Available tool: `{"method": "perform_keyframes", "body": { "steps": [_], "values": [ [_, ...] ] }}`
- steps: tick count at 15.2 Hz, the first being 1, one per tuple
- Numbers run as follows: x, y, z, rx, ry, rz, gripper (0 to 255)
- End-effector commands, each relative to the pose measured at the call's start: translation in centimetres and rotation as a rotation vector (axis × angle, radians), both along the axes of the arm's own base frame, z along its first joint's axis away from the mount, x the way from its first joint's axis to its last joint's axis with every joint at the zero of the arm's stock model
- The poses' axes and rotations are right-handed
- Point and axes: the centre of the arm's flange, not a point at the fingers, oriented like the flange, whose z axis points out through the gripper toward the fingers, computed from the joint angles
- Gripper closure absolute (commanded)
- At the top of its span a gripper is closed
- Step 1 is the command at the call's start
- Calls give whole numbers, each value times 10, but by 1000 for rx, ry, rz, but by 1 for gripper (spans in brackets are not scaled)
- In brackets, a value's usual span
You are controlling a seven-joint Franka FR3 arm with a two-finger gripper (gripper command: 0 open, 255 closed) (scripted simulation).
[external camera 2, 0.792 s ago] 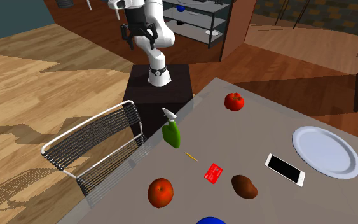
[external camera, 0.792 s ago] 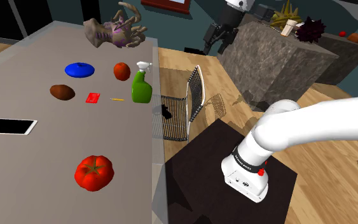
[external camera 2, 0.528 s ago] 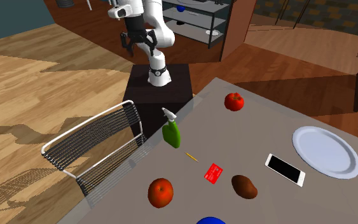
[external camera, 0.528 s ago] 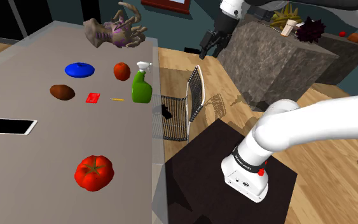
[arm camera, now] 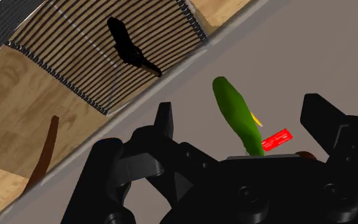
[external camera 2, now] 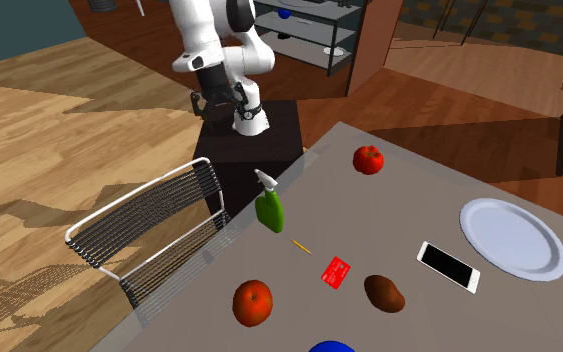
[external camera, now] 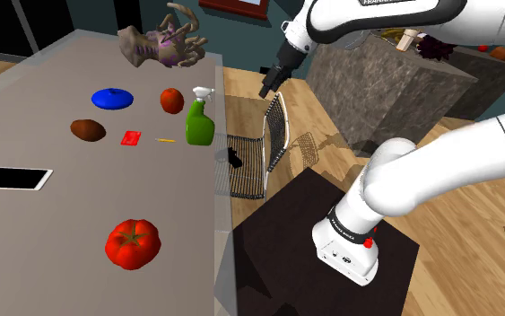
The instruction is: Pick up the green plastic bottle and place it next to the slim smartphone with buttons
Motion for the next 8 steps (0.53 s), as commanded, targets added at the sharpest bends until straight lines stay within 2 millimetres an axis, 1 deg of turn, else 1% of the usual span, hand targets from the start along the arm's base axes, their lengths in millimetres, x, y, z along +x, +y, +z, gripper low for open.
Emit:
{"method": "perform_keyframes", "body": {
  "steps": [1, 5, 8],
  "values": [
    [14, 2, -21, 4, -39, 79, 0],
    [47, 8, -58, 18, -105, 229, 0],
    [73, 16, -84, 29, -155, 341, 0]
  ]
}}
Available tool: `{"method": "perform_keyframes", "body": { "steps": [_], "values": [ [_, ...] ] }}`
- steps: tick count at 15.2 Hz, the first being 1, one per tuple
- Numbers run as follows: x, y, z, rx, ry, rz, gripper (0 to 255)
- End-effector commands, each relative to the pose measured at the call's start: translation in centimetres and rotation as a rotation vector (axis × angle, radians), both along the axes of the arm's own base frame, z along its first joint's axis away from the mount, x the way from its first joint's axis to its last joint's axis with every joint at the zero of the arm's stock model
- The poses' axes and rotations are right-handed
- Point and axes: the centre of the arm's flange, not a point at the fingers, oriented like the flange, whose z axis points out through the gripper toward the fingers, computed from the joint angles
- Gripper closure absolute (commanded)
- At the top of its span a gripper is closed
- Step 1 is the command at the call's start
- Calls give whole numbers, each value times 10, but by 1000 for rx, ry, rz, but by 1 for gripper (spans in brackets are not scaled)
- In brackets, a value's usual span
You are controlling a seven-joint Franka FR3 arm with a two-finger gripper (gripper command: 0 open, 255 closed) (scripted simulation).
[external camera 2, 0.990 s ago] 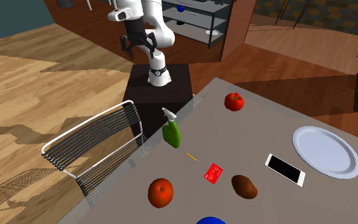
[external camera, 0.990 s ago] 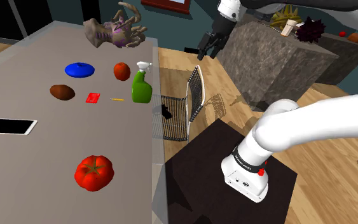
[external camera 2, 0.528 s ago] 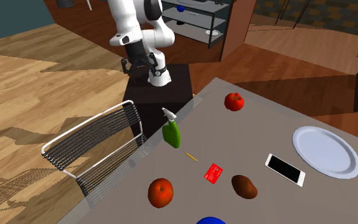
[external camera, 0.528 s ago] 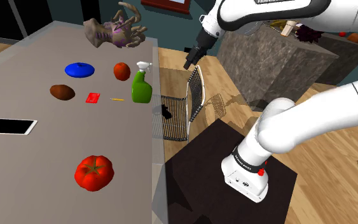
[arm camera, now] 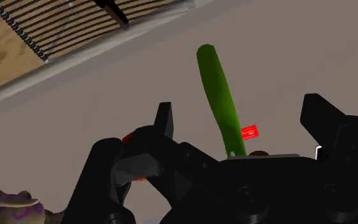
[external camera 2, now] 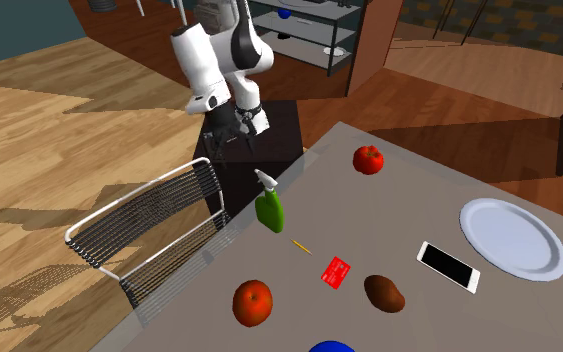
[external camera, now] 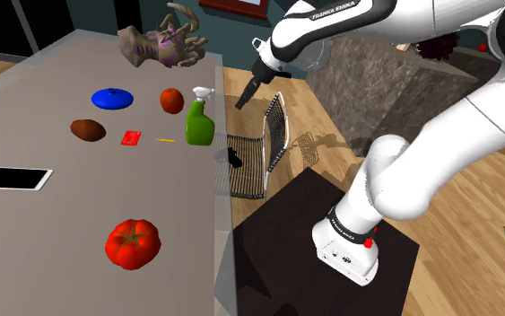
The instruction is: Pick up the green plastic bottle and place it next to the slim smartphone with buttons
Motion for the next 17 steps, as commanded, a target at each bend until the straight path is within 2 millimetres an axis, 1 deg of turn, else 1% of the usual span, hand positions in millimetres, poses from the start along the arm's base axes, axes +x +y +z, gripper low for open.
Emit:
{"method": "perform_keyframes", "body": {
  "steps": [1, 7, 14, 15, 17],
  "values": [
    [15, 5, -19, 3, -38, 80, 0],
    [66, 32, -67, 24, -138, 305, 0],
    [79, 47, -97, 25, -145, 320, 0],
    [82, 50, -105, 25, -145, 320, 0],
    [82, 50, -105, 25, -145, 320, 0]
  ]
}}
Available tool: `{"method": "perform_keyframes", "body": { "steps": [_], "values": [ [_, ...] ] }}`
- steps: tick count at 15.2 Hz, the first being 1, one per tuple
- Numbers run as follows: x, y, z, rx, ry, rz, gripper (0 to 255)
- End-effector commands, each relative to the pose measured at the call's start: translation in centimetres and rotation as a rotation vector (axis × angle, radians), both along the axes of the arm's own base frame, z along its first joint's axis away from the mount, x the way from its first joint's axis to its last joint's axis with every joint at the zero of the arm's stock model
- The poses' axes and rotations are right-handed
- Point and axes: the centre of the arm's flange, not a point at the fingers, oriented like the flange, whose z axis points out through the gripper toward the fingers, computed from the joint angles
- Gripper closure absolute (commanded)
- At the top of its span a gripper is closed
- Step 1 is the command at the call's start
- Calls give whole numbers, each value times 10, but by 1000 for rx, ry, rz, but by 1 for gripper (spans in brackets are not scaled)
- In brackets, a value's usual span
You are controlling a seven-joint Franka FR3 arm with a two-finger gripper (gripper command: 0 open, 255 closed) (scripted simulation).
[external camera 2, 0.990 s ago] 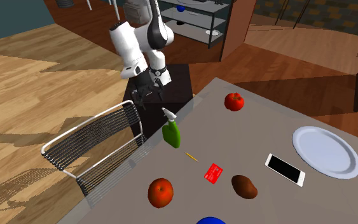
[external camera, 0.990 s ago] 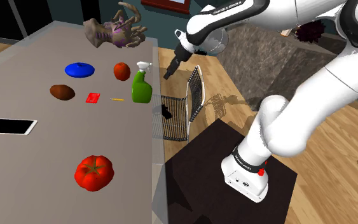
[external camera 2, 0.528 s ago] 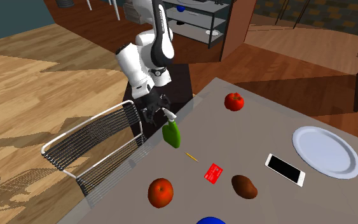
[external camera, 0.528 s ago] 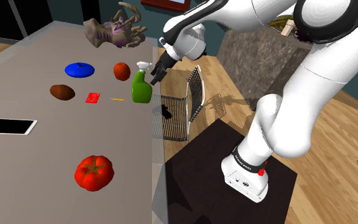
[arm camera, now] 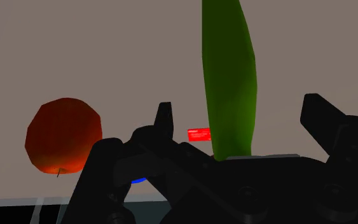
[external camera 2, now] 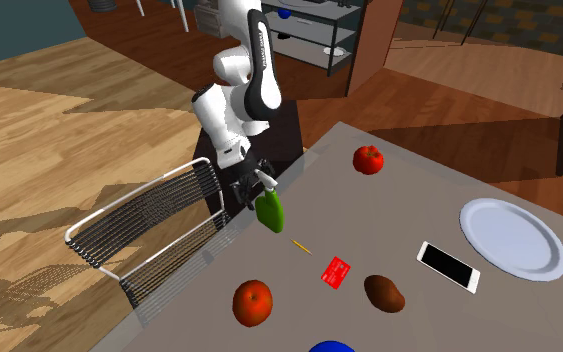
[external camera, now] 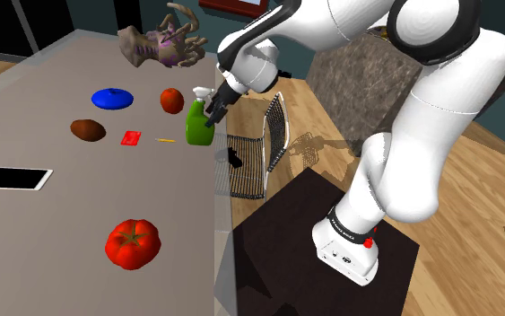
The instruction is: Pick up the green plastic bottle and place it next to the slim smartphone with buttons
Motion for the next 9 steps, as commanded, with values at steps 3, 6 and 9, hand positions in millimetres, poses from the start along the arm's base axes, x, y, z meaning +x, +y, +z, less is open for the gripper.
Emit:
{"method": "perform_keyframes", "body": {
  "steps": [3, 6, 9],
  "values": [
    [1, 1, -1, 0, 0, 0, 0],
    [1, 1, -1, 0, 0, 0, 0],
    [1, 1, -1, 0, 0, 0, 255]
  ]
}}
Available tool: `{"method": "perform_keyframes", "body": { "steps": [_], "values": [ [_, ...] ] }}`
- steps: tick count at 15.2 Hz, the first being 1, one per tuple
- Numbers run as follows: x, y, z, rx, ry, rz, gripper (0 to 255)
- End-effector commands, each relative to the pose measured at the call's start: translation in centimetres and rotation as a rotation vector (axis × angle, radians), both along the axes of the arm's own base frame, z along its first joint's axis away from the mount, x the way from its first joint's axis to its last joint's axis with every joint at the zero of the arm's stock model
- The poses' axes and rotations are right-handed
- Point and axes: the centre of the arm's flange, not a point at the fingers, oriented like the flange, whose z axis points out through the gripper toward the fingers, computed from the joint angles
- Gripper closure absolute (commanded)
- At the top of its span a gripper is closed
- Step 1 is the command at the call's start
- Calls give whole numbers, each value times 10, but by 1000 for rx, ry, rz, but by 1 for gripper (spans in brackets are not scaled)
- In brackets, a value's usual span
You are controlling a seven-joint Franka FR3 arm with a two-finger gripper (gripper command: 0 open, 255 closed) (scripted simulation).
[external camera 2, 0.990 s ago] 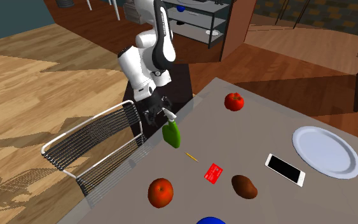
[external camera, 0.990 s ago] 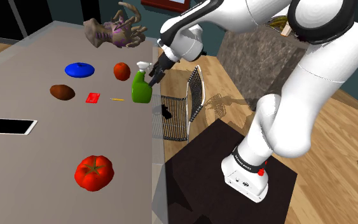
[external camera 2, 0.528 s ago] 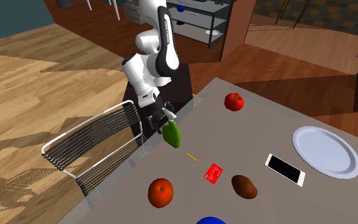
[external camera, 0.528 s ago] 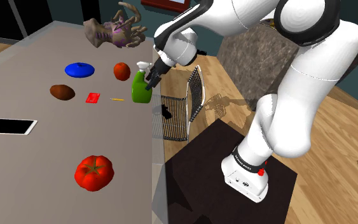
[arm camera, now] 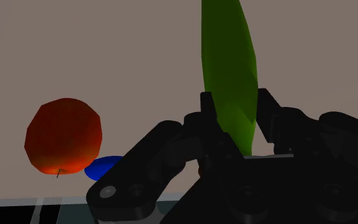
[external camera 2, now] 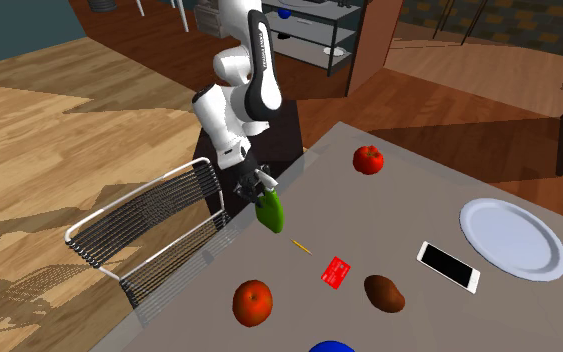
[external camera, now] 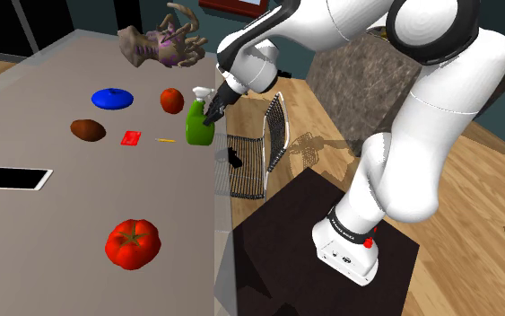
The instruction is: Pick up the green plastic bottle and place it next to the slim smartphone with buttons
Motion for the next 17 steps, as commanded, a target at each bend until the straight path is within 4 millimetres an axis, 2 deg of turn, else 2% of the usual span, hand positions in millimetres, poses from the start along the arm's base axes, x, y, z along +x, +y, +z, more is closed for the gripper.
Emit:
{"method": "perform_keyframes", "body": {
  "steps": [1, 7, 17],
  "values": [
    [0, 0, 0, 0, 0, 0, 255],
    [0, 0, 0, 0, 0, 0, 255],
    [0, 0, 53, 0, 0, 0, 255]
  ]
}}
